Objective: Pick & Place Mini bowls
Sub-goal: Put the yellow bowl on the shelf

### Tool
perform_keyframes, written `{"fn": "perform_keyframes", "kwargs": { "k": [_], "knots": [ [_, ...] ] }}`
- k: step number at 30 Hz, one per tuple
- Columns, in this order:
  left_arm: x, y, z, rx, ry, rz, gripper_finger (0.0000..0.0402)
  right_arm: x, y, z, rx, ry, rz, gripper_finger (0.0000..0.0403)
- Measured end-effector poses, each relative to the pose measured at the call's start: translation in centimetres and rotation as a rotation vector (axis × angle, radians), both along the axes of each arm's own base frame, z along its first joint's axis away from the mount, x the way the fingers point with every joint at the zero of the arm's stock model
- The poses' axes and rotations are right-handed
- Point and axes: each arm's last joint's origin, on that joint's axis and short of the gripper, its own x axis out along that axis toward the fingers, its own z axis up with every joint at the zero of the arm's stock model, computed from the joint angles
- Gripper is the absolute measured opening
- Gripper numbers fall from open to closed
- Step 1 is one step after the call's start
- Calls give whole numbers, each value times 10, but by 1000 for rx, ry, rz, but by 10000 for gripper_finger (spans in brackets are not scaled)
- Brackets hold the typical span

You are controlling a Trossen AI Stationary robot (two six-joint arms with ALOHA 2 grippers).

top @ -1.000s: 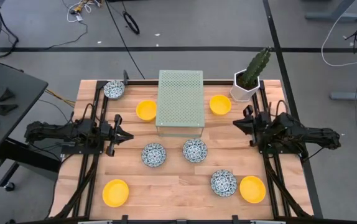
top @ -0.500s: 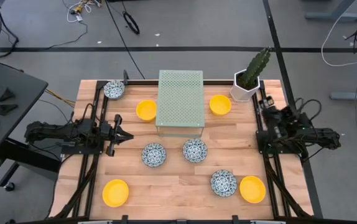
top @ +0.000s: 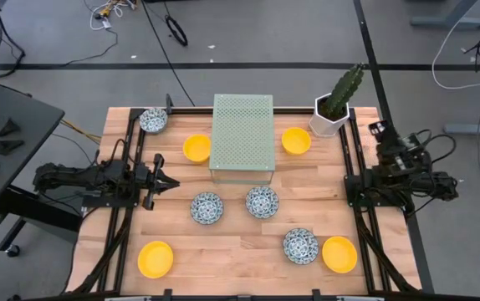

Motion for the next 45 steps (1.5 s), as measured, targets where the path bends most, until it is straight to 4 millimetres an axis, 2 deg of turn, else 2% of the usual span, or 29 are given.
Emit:
{"fn": "perform_keyframes", "kwargs": {
  "k": [7, 18, 30, 38, 45],
  "knots": [
    [0, 0, 0, 0, 0, 0, 34, -13, 1, 42, -5, -37, -5, 25],
    [0, 0, 0, 0, 0, 0, 34, -25, 2, 129, -1, 24, -8, 25],
    [0, 0, 0, 0, 0, 0, 34, -32, 3, 224, 14, 203, -4, 25],
    [0, 0, 0, 0, 0, 0, 34, -32, 4, 269, -22, 376, 19, 25],
    [0, 0, 0, 0, 0, 0, 34, -27, 5, 290, -37, 532, 45, 25]
  ]
}}
